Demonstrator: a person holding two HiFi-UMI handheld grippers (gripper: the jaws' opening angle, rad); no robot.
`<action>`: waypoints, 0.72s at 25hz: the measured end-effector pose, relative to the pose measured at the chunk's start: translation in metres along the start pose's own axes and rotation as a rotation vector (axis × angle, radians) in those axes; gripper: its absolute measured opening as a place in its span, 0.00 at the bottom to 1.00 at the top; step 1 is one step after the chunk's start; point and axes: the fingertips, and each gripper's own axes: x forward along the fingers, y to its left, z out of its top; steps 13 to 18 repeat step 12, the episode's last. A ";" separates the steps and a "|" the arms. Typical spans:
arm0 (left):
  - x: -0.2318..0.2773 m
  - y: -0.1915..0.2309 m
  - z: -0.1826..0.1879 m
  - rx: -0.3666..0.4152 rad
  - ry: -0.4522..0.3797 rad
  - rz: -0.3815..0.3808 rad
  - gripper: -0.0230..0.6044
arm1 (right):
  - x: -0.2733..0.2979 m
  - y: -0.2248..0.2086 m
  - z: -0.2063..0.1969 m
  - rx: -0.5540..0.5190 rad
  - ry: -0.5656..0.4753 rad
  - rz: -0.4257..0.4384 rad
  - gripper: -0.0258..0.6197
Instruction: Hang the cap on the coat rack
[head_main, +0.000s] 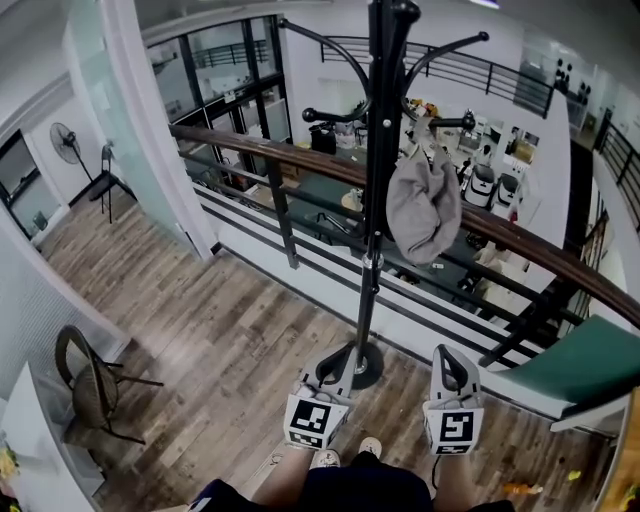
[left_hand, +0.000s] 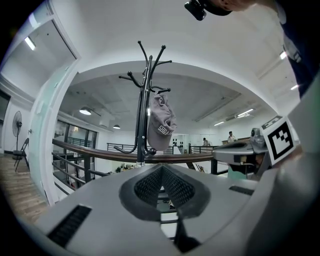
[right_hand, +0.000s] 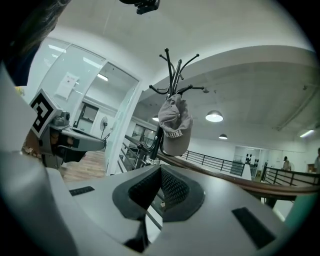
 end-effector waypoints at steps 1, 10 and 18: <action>0.000 0.002 -0.001 -0.004 0.005 0.007 0.04 | 0.000 -0.001 -0.001 -0.004 0.009 -0.003 0.05; 0.002 0.005 -0.001 -0.018 0.008 0.026 0.04 | 0.001 -0.006 -0.006 0.006 0.018 -0.009 0.05; 0.003 0.003 -0.001 -0.013 0.011 0.025 0.04 | 0.001 -0.006 -0.005 0.009 0.014 -0.007 0.05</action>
